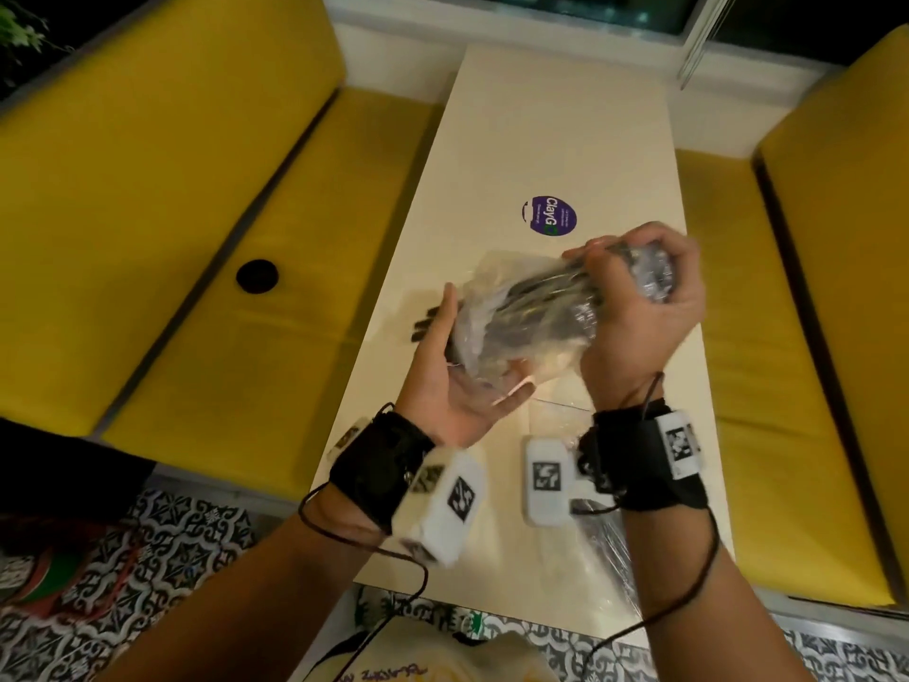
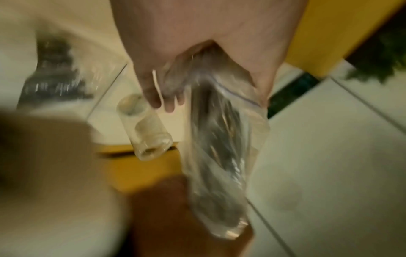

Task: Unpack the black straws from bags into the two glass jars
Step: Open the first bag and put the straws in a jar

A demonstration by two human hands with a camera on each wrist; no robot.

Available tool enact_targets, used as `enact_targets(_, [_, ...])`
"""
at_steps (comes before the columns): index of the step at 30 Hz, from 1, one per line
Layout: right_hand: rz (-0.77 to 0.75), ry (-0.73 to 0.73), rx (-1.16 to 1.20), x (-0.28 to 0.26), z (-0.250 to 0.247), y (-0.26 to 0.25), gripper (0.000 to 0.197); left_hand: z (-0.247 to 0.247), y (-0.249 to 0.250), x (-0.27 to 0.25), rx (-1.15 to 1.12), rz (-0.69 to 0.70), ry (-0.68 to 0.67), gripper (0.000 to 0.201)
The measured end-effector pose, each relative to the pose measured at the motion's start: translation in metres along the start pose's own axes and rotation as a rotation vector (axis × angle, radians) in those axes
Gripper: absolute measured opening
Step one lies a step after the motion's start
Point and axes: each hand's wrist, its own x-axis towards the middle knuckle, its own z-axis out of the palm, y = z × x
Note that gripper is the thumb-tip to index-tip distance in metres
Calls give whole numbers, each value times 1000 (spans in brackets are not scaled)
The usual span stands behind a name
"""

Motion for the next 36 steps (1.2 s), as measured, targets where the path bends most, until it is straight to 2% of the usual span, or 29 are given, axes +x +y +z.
enact_targets(1, [-48,25,5,12,-3,-6,30,-9,-2,3,20,-24,15,88])
enact_targets(2, [-93,54,13,25,-7,-11,31,-19,-6,4,20,-39,29,98])
enact_targets(3, [-121,80,23,37,-10,-14,31,-30,-9,7,17,-28,52,93])
enact_targets(5, [-131,120,43,56,-16,-14,30,-46,-13,14,116,58,203,55])
enact_targets(6, [-127,139,47,62,-19,-9,30,-50,-13,20,272,115,309,37])
enact_targets(7, [-114,153,40,66,-20,-3,29,-53,-11,30,498,176,400,35])
enact_targets(8, [-96,171,19,67,-20,4,28,-54,-9,43,749,240,447,51])
enact_targets(10, [-67,198,-42,66,-19,18,25,-49,-4,69,1166,397,458,101])
enact_targets(12, [-35,230,-71,64,-18,30,24,-42,-1,92,1391,503,396,139])
enact_targets(14, [1,276,-87,64,-18,38,24,-37,0,110,1408,508,348,155])
enact_targets(15, [13,300,-97,64,-19,41,24,-36,-2,116,1377,510,334,155])
enact_targets(19, [17,385,-164,66,-26,51,23,-40,-8,132,1318,615,331,119])
enact_targets(21, [35,412,-195,68,-29,53,22,-43,-9,133,1307,657,314,110])
enact_targets(25, [-9,330,-324,67,-20,52,19,-47,-10,133,1330,694,275,117])
enact_targets(29, [-101,233,-483,63,-1,51,14,-48,-10,132,1299,664,256,129])
enact_targets(36, [-100,196,-590,66,10,54,8,-53,-14,135,1408,723,213,113])
